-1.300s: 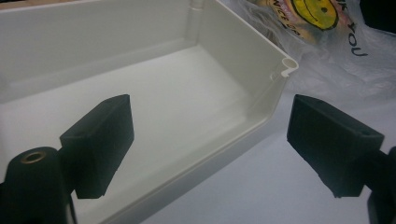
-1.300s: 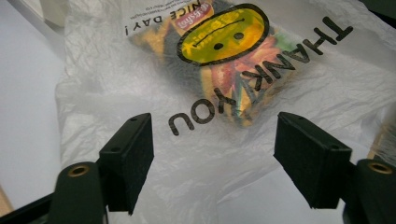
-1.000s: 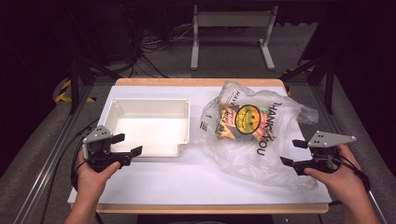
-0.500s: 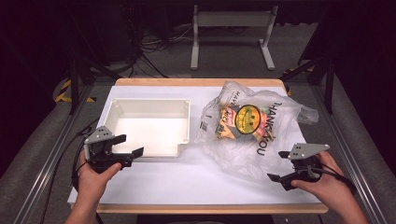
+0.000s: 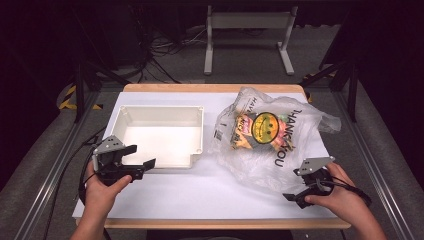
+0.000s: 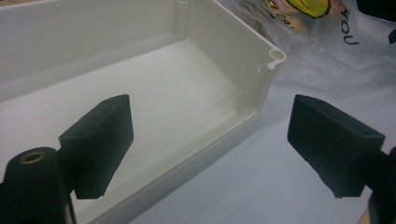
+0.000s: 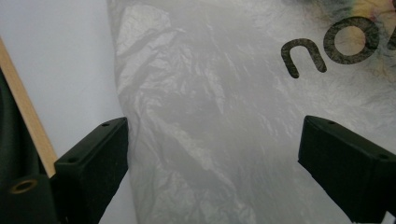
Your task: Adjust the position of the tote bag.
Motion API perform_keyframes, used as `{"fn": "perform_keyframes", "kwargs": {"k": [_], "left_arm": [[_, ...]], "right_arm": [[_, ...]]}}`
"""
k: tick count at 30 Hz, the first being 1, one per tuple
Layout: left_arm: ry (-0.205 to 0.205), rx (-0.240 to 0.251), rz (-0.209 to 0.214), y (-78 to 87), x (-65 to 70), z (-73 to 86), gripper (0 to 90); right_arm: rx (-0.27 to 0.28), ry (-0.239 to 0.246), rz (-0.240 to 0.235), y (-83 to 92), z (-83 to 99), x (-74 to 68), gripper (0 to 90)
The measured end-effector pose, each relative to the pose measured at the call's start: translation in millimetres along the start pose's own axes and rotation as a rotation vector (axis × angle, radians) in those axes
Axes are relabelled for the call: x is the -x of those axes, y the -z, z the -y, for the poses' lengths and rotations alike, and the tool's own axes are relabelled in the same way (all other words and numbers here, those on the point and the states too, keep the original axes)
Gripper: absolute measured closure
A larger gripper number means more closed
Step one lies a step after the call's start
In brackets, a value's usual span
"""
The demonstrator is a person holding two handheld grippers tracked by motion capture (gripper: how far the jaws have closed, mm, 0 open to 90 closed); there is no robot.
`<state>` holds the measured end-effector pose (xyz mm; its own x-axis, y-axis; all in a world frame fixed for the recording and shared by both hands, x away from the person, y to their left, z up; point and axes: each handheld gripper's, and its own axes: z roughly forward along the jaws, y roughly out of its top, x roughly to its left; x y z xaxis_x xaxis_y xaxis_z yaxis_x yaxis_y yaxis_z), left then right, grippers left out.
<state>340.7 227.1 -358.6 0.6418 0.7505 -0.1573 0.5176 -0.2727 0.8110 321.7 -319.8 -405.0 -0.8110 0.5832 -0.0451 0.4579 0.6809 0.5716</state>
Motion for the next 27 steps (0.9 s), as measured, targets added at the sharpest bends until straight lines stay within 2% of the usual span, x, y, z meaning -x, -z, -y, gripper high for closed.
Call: {"fn": "perform_keyframes", "kwargs": {"k": [7, 10, 13, 14, 16, 19, 22, 27], "left_arm": [[0.0, -0.001, 0.001, -0.1, 0.4, 0.4, 15.2], [-0.004, -0.004, 0.005, -1.2, 1.4, 0.1, 15.2], [-0.007, -0.011, 0.008, -3.0, 2.0, 0.5, 15.2], [-0.006, -0.011, 0.008, -3.2, 2.1, 0.5, 15.2], [-0.007, -0.01, 0.008, -3.3, 2.3, 0.3, 15.2], [-0.008, -0.011, 0.008, -3.5, 2.6, 0.2, 15.2], [-0.01, -0.011, 0.012, -4.1, 3.3, -0.3, 15.2], [-0.023, -0.006, 0.02, -4.8, 9.2, -4.3, 15.2]], "right_arm": [[-0.03, 0.009, 0.018, -12.7, 1.9, 3.0, 9.8], [-0.037, 0.009, 0.036, -17.0, 2.8, 5.7, 14.2], [-0.044, 0.015, 0.052, -16.8, 3.3, 8.8, 27.1], [-0.045, 0.025, 0.058, -16.2, 3.1, 9.4, 35.0], [-0.046, 0.042, 0.071, -13.5, 2.5, 10.1, 56.9], [-0.043, 0.056, 0.083, -8.8, 1.2, 10.1, 78.0], [-0.027, 0.053, 0.088, -3.8, -1.0, 10.5, 88.3], [0.016, 0.05, 0.108, 6.1, -6.3, 9.3, 89.8]]}}
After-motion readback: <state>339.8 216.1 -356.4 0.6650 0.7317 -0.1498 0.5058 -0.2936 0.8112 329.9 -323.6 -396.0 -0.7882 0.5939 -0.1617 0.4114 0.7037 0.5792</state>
